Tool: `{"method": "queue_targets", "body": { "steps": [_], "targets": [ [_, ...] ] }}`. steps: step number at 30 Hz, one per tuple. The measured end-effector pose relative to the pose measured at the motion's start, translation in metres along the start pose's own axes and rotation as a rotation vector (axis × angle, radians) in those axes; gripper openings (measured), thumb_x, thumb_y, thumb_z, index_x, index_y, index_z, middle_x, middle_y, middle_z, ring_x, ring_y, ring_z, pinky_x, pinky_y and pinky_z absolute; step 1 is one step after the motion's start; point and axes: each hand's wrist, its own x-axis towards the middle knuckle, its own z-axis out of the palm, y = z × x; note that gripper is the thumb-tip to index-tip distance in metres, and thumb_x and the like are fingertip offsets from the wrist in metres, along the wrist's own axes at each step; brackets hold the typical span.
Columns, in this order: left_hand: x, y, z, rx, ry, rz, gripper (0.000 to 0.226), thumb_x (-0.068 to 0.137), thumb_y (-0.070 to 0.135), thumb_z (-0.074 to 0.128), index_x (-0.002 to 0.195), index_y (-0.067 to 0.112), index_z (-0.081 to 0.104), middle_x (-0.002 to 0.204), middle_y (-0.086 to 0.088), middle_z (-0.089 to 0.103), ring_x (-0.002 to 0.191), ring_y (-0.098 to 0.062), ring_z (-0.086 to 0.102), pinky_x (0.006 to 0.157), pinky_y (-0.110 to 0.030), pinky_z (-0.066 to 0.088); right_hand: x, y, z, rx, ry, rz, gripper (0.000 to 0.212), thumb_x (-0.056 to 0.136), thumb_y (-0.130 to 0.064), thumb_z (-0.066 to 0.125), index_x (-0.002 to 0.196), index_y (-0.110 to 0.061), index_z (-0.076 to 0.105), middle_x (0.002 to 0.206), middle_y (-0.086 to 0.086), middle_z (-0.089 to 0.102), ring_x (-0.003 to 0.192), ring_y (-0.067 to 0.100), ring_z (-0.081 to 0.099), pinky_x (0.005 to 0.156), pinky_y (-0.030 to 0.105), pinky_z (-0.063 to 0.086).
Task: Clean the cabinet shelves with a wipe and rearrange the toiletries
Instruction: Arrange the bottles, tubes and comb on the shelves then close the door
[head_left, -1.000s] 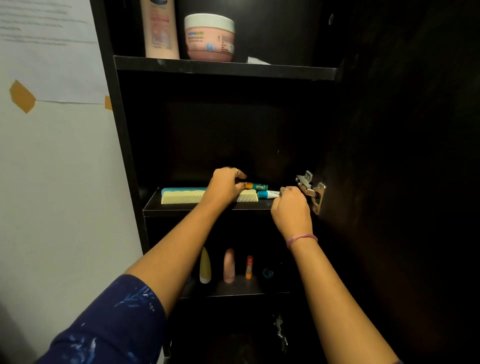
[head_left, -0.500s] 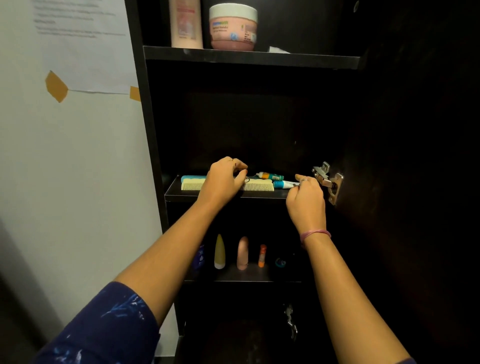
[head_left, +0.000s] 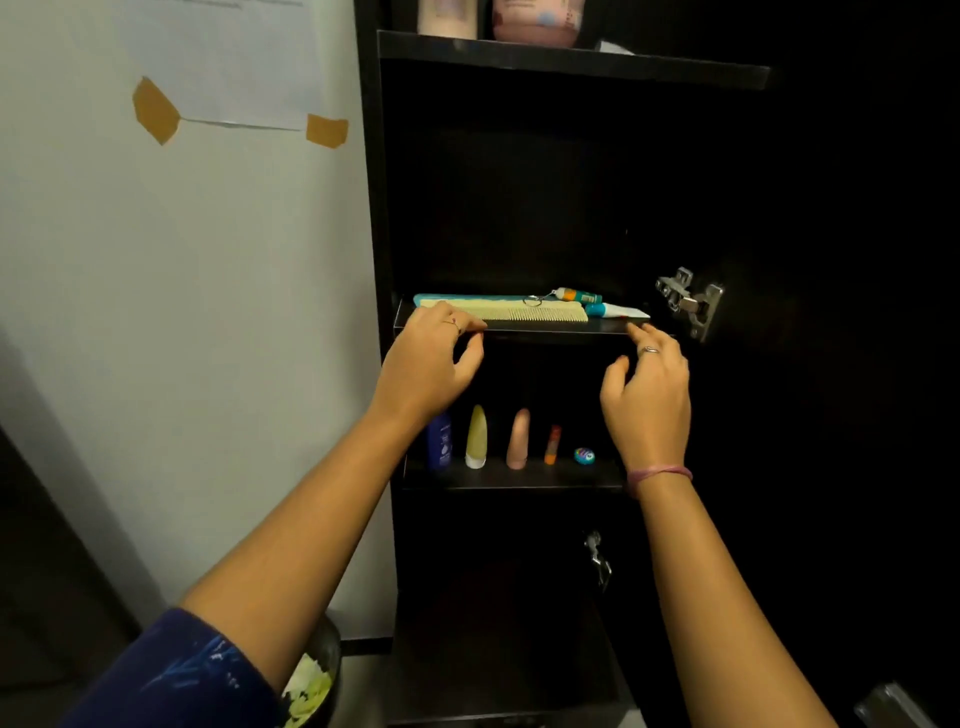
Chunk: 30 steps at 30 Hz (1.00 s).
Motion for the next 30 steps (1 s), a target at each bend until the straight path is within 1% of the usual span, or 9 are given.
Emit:
{"method": "queue_targets", "body": {
  "steps": [7, 12, 17, 19, 22, 24, 27, 28, 30],
  "targets": [
    [-0.075, -0.026, -0.055, -0.057, -0.051, 0.041, 0.02, 0.089, 0.018, 0.056, 0.106, 0.013, 0.066, 0.101, -0.004, 0.062, 0.096, -0.017, 0.053, 0.077, -0.02, 0.039, -0.091, -0.02, -0.043, -0.172, 0.061, 0.044, 0.039, 0.09, -0.016, 0.051, 0.128, -0.011, 0.052, 0.133, 0.008, 0.05, 0.127, 0.024, 0.044, 0.106, 0.04, 0.039],
    [-0.127, -0.041, -0.081, -0.082, -0.101, 0.02, 0.019, 0.088, 0.017, 0.057, 0.104, 0.012, 0.067, 0.098, -0.006, 0.063, 0.093, -0.024, 0.057, 0.079, -0.03, 0.045, -0.156, -0.014, -0.091, -0.227, 0.235, 0.151, 0.05, 0.088, -0.019, 0.053, 0.136, -0.012, 0.042, 0.139, 0.011, 0.043, 0.13, 0.028, 0.04, 0.107, 0.045, 0.036],
    [-0.169, -0.035, -0.09, -0.153, -0.17, -0.038, 0.019, 0.089, 0.018, 0.056, 0.104, 0.012, 0.067, 0.097, -0.004, 0.066, 0.092, -0.019, 0.058, 0.077, -0.024, 0.043, -0.186, 0.004, -0.145, -0.183, 0.412, 0.28, 0.062, 0.087, -0.023, 0.054, 0.143, -0.007, 0.03, 0.148, 0.017, 0.029, 0.137, 0.034, 0.028, 0.114, 0.045, 0.024],
    [-0.181, -0.031, -0.09, -0.168, -0.195, -0.054, 0.019, 0.09, 0.019, 0.055, 0.104, 0.013, 0.066, 0.096, -0.002, 0.066, 0.091, -0.017, 0.058, 0.076, -0.023, 0.042, -0.189, 0.01, -0.165, -0.168, 0.499, 0.343, 0.066, 0.087, -0.025, 0.053, 0.144, -0.006, 0.027, 0.15, 0.017, 0.021, 0.137, 0.033, 0.025, 0.116, 0.033, 0.019],
    [-0.192, -0.023, -0.09, -0.191, -0.221, -0.088, 0.02, 0.091, 0.019, 0.054, 0.105, 0.013, 0.066, 0.097, -0.002, 0.066, 0.092, -0.016, 0.058, 0.076, -0.024, 0.044, -0.189, 0.025, -0.188, -0.06, 0.572, 0.411, 0.069, 0.087, -0.02, 0.054, 0.144, 0.001, 0.022, 0.149, 0.021, 0.016, 0.135, 0.031, 0.029, 0.104, 0.0, 0.011],
    [-0.196, -0.016, -0.091, -0.212, -0.225, -0.114, 0.02, 0.091, 0.019, 0.054, 0.105, 0.013, 0.066, 0.097, -0.002, 0.066, 0.091, -0.016, 0.06, 0.077, -0.025, 0.047, -0.186, 0.039, -0.198, 0.031, 0.466, 0.506, 0.069, 0.09, -0.02, 0.053, 0.146, 0.0, 0.017, 0.15, 0.02, 0.018, 0.134, 0.03, 0.034, 0.106, 0.009, 0.02],
    [-0.201, -0.005, -0.093, -0.242, -0.237, -0.139, 0.02, 0.091, 0.018, 0.054, 0.106, 0.013, 0.066, 0.097, -0.002, 0.065, 0.091, -0.016, 0.06, 0.077, -0.027, 0.05, -0.183, 0.054, -0.204, 0.005, 0.284, 0.604, 0.064, 0.094, -0.024, 0.048, 0.148, -0.007, 0.017, 0.146, 0.016, 0.035, 0.131, 0.035, 0.038, 0.111, 0.046, 0.029],
    [-0.202, -0.002, -0.094, -0.247, -0.239, -0.144, 0.02, 0.091, 0.018, 0.053, 0.106, 0.013, 0.066, 0.097, -0.002, 0.065, 0.091, -0.015, 0.06, 0.077, -0.027, 0.05, -0.183, 0.054, -0.204, -0.002, 0.282, 0.604, 0.061, 0.095, -0.025, 0.047, 0.147, -0.007, 0.021, 0.144, 0.016, 0.04, 0.13, 0.035, 0.04, 0.11, 0.049, 0.03],
    [-0.206, 0.0, -0.094, -0.255, -0.24, -0.162, 0.021, 0.091, 0.018, 0.054, 0.107, 0.013, 0.066, 0.098, -0.003, 0.066, 0.09, -0.015, 0.061, 0.076, -0.025, 0.05, -0.183, 0.052, -0.203, 0.014, 0.328, 0.591, 0.054, 0.096, -0.024, 0.045, 0.143, -0.003, 0.029, 0.141, 0.018, 0.041, 0.129, 0.034, 0.041, 0.109, 0.038, 0.03]
  ]
}}
